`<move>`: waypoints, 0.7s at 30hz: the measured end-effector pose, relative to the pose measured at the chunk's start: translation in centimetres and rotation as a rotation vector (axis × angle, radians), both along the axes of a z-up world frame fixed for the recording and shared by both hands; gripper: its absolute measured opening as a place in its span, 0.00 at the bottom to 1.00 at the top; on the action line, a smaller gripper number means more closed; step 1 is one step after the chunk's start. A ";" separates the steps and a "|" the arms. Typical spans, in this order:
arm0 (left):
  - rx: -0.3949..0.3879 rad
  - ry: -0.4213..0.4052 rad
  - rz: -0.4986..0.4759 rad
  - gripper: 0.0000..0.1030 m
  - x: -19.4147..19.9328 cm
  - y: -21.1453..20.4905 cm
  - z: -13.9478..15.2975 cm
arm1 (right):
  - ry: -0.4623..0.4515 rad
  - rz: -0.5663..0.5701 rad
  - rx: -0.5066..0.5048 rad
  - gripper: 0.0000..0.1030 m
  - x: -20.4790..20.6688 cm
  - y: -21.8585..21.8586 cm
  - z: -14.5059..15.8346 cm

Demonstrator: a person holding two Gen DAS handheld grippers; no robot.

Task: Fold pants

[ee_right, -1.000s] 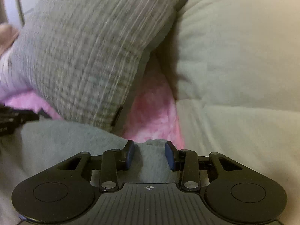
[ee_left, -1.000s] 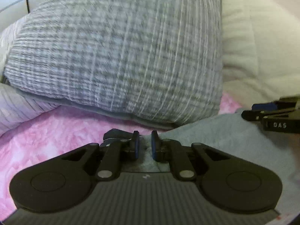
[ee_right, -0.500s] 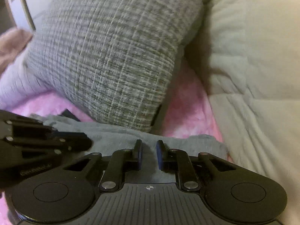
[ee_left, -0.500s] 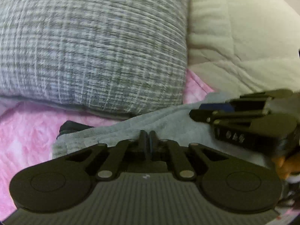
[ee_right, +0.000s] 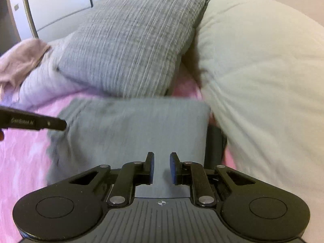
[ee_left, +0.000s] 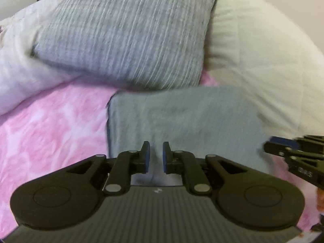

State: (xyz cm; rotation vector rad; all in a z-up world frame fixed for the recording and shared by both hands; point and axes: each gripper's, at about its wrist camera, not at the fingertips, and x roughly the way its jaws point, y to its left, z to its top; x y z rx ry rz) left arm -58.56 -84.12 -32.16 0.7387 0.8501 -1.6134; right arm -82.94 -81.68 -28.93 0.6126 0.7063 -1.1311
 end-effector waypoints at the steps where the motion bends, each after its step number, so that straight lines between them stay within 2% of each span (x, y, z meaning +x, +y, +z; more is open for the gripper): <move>1: 0.014 -0.007 0.014 0.08 0.0 0.0 -0.8 | 0.014 0.001 0.026 0.13 0.3 0.6 -0.6; 4: 0.006 -0.075 0.012 0.08 -0.4 -0.2 -2.4 | 0.072 0.016 0.109 0.13 1.3 0.4 -4.4; 7: 0.009 -0.068 0.039 0.08 -0.1 0.4 -2.0 | 0.062 -0.001 0.136 0.13 1.4 -0.5 -4.8; 10: 0.041 -0.079 0.063 0.08 -0.1 1.5 -0.1 | 0.036 -0.034 0.176 0.14 1.0 -0.4 -2.8; 11: 0.042 -0.080 0.073 0.10 -0.1 2.2 0.9 | 0.022 -0.036 0.174 0.20 0.8 -0.1 -1.9; 12: 0.048 -0.075 0.080 0.16 -0.1 2.9 2.0 | 0.006 -0.035 0.174 0.26 0.6 0.4 -0.7; 13: 0.055 -0.067 0.085 0.24 -0.1 3.8 3.2 | -0.004 -0.039 0.176 0.44 0.6 0.9 0.3; 14: 0.061 -0.057 0.095 0.27 -0.1 4.6 4.3 | -0.021 -0.046 0.175 0.57 0.4 1.6 1.6; 15: 0.064 -0.045 0.104 0.32 -0.1 5.6 5.5 | -0.043 -0.050 0.170 0.59 0.1 2.4 2.9; 21: 0.083 -0.033 0.100 0.41 -0.8 11.5 12.2 | -0.109 -0.059 0.173 0.61 0.3 7.0 9.3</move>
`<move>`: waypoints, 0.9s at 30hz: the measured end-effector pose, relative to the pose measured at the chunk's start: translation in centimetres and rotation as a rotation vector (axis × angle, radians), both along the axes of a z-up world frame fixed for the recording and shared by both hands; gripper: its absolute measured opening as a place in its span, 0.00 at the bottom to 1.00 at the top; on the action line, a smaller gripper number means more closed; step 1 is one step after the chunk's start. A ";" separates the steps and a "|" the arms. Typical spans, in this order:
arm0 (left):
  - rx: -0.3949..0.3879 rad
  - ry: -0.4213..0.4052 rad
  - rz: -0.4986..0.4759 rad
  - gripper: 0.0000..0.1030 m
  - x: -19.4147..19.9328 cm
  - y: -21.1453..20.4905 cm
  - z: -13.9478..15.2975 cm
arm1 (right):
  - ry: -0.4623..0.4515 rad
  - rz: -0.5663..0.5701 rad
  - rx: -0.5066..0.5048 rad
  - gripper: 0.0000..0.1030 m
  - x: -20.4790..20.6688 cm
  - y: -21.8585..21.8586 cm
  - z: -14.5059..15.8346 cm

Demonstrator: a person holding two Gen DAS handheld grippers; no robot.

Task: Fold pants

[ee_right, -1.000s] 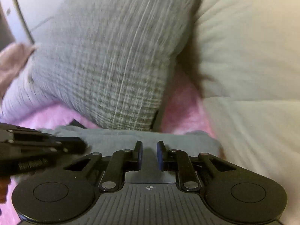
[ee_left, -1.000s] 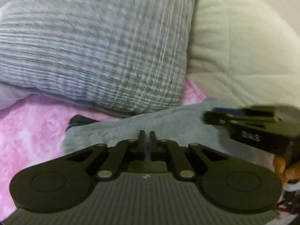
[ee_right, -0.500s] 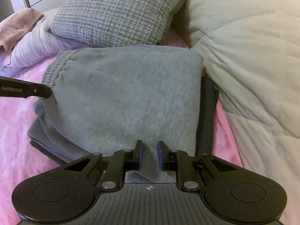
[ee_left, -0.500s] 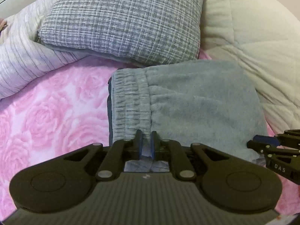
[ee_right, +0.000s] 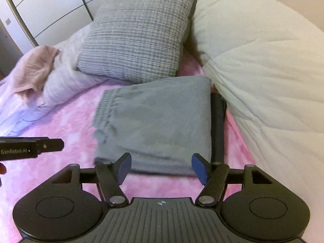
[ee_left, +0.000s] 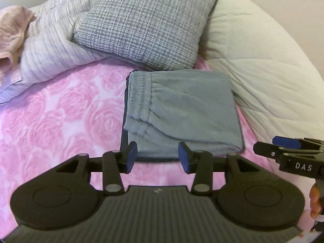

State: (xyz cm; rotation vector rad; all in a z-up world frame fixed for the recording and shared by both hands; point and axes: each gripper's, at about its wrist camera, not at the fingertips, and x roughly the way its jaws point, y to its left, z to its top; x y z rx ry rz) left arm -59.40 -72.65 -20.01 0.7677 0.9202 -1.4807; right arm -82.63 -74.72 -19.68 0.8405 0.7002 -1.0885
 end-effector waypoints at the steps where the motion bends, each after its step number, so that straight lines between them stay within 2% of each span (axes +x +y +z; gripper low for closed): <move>1: 0.000 -0.004 -0.003 0.45 -0.2 0.9 0.9 | -0.005 0.005 0.000 0.61 0.1 0.8 1.0; 3: -0.010 -0.013 -0.017 0.51 -0.6 2.8 2.7 | -0.013 0.009 -0.001 0.61 0.1 2.5 3.0; 10: -0.044 -0.025 -0.072 0.60 -1.4 7.9 8.3 | -0.076 -0.005 -0.008 0.61 0.3 7.9 8.9; 15: -0.084 -0.035 -0.090 0.61 -1.2 11.3 11.2 | -0.069 -0.018 -0.047 0.61 0.6 11.6 11.9; 21: -0.117 -0.026 -0.110 0.61 -0.6 15.0 12.7 | -0.065 -0.039 -0.071 0.61 0.9 15.6 13.7; 27: -0.111 -0.014 -0.121 0.61 -0.3 18.5 12.7 | -0.059 -0.044 -0.059 0.61 1.6 19.4 14.0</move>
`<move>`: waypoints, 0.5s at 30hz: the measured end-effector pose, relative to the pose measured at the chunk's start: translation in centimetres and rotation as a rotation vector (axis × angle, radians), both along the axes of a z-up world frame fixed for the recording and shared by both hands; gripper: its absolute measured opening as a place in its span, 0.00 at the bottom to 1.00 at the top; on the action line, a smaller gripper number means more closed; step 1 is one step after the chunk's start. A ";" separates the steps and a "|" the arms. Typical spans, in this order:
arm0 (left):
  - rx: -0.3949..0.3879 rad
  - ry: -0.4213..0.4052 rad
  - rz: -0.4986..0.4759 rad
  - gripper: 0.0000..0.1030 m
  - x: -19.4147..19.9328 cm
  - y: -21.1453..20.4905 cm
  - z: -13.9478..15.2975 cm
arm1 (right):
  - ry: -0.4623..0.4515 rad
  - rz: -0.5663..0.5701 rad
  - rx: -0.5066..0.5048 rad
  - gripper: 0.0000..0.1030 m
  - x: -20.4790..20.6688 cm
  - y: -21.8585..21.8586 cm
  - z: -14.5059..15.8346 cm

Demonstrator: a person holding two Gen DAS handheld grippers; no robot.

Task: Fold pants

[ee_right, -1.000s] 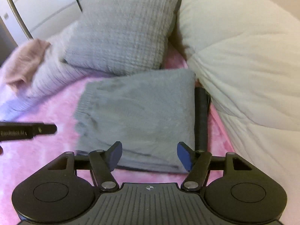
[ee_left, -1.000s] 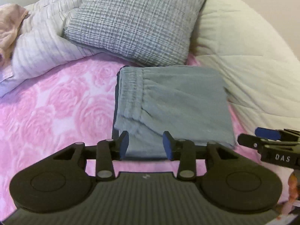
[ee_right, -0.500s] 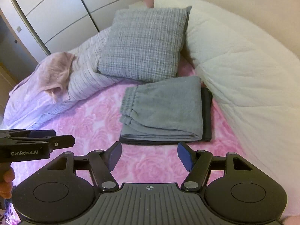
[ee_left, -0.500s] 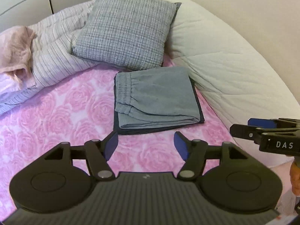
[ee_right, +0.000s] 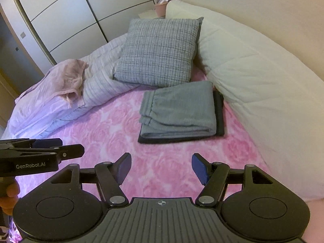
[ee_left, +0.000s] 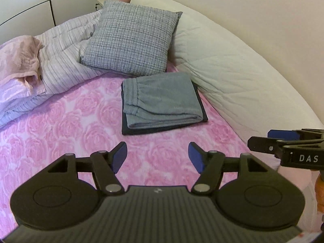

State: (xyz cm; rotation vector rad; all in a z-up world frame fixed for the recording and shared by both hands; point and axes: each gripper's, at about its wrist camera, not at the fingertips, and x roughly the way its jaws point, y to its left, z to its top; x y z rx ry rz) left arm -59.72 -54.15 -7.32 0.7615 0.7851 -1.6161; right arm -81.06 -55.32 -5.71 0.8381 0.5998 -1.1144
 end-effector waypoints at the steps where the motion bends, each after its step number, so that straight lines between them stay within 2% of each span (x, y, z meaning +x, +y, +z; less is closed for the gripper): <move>1: 0.002 0.004 -0.003 0.61 0.0 0.4 0.0 | 0.003 -0.002 0.004 0.61 0.1 0.6 -0.1; 15: -0.009 0.013 -0.054 0.61 -0.2 3.1 -0.2 | 0.030 -0.022 -0.009 0.61 0.9 4.1 0.1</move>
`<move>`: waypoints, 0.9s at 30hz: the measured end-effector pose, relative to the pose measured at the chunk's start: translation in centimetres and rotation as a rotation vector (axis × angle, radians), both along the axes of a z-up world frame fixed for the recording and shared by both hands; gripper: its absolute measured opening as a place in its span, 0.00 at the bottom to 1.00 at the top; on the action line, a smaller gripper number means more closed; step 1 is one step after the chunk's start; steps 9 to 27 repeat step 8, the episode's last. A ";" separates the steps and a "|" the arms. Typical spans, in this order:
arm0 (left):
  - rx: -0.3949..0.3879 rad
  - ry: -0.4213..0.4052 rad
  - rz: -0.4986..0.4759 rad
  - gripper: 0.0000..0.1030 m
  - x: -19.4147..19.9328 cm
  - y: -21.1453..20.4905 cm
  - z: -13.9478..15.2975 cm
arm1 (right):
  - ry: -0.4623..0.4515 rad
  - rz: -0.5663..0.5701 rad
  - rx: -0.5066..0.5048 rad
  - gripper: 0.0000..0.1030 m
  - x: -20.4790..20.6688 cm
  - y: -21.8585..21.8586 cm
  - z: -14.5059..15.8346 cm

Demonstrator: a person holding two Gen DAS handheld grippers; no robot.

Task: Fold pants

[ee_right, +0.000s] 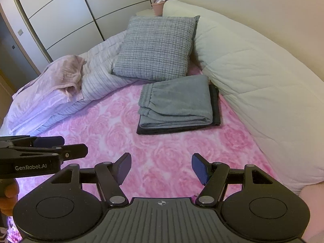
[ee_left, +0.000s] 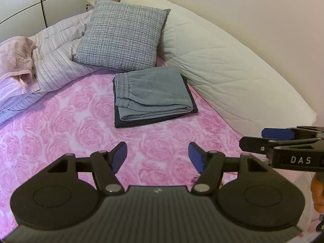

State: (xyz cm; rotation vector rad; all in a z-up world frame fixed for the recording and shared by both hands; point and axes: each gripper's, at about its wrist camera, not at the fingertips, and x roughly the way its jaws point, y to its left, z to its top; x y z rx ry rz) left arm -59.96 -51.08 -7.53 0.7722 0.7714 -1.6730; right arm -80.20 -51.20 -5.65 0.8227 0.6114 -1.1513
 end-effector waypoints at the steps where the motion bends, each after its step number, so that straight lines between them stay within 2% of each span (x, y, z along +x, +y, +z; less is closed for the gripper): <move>1: -0.004 0.002 0.000 0.61 0.0 0.1 0.0 | 0.001 0.000 0.000 0.61 0.1 0.1 0.0; 27: -0.003 -0.001 -0.003 0.61 0.1 -0.1 0.1 | 0.001 -0.001 -0.002 0.61 0.0 0.1 0.0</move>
